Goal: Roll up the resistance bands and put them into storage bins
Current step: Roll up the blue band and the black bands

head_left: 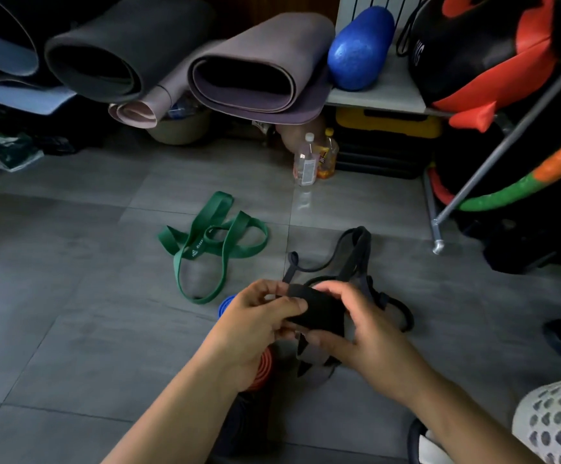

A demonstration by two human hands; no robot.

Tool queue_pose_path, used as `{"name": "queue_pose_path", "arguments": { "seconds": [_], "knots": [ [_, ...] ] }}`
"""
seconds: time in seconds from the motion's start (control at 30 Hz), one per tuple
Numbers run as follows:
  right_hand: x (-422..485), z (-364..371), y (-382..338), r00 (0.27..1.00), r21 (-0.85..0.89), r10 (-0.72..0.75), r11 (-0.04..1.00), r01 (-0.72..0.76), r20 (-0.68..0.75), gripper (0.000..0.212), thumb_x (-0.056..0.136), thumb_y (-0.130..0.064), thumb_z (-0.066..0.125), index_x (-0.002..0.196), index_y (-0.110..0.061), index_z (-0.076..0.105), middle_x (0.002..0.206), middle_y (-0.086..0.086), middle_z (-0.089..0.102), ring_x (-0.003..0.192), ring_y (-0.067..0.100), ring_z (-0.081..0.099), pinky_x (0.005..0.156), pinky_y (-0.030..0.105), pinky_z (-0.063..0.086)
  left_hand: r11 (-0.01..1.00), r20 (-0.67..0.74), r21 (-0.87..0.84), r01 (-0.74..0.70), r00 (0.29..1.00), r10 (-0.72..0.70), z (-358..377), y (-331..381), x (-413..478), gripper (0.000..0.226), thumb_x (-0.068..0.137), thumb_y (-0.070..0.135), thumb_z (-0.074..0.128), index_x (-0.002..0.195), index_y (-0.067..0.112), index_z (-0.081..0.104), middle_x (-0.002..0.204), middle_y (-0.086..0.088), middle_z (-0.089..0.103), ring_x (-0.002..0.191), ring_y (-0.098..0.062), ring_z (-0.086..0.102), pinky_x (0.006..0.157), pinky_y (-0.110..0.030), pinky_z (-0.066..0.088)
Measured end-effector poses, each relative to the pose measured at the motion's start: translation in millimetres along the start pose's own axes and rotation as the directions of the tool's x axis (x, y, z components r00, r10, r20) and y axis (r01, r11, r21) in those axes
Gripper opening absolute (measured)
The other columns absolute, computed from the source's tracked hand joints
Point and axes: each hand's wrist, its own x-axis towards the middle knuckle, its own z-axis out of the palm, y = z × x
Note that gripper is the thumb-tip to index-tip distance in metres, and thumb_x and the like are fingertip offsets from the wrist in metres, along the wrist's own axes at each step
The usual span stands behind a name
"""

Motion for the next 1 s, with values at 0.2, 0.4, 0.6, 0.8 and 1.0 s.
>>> {"name": "queue_pose_path", "arguments": {
  "seconds": [0.2,0.4,0.6,0.8,1.0],
  "knots": [
    [0.0,-7.4,-1.2,0.993,-0.250,-0.103,0.964,0.086,-0.055,0.047,0.081,-0.042,0.062,0.121,-0.019,0.053,0.111,-0.006,0.058,0.101,0.003,0.051,0.080,0.000,0.032,0.998,0.091,0.001,0.059,0.994,-0.058,0.3,4.1,-1.1,0.014,0.082,0.006,0.061,0.094,0.007,0.055,0.083,-0.010,0.065,0.060,-0.018,0.063,0.054,-0.025,0.047],
    [-0.5,-14.9,-9.0,0.983,-0.118,-0.120,0.988,0.104,-0.138,0.039,0.069,-0.045,0.065,0.103,-0.027,0.060,0.092,-0.021,0.059,0.092,-0.013,0.051,0.075,0.001,0.036,0.968,0.152,-0.212,0.135,0.983,-0.104,5.5,0.6,-3.6,0.015,0.074,0.006,0.059,0.088,0.004,0.060,0.073,-0.010,0.063,0.054,-0.014,0.059,0.052,-0.020,0.052],
    [-2.2,-17.9,-9.1,0.989,0.060,-0.009,0.998,0.019,-0.151,0.042,0.072,-0.039,0.072,0.108,-0.019,0.063,0.092,-0.014,0.059,0.090,-0.002,0.056,0.075,0.009,0.043,0.754,0.043,0.503,-0.424,0.883,0.468,6.8,-9.2,-0.7,0.018,0.083,0.017,0.064,0.100,0.019,0.061,0.094,-0.006,0.053,0.077,-0.014,0.055,0.067,-0.014,0.047],
    [-3.5,-28.0,-8.8,0.998,0.034,0.000,0.999,0.002,-0.057,0.029,0.073,-0.024,0.075,0.095,-0.038,0.061,0.092,-0.013,0.062,0.090,0.003,0.057,0.081,0.021,0.046,0.592,0.339,0.659,-0.465,0.885,0.319,4.0,0.1,-4.7,0.035,0.075,0.009,0.073,0.102,0.029,0.065,0.090,0.007,0.057,0.080,-0.006,0.060,0.079,-0.007,0.045],
    [-3.8,-22.1,-6.2,0.997,0.312,0.050,0.950,-0.031,-0.056,0.034,0.060,-0.047,0.070,0.093,-0.039,0.068,0.100,-0.019,0.055,0.099,-0.001,0.055,0.088,0.011,0.042,0.732,0.286,0.515,-0.446,0.894,0.344,11.3,-1.6,-7.8,0.034,0.067,0.005,0.078,0.082,0.034,0.067,0.069,0.003,0.068,0.065,-0.005,0.061,0.067,-0.023,0.051]
  ]
}}
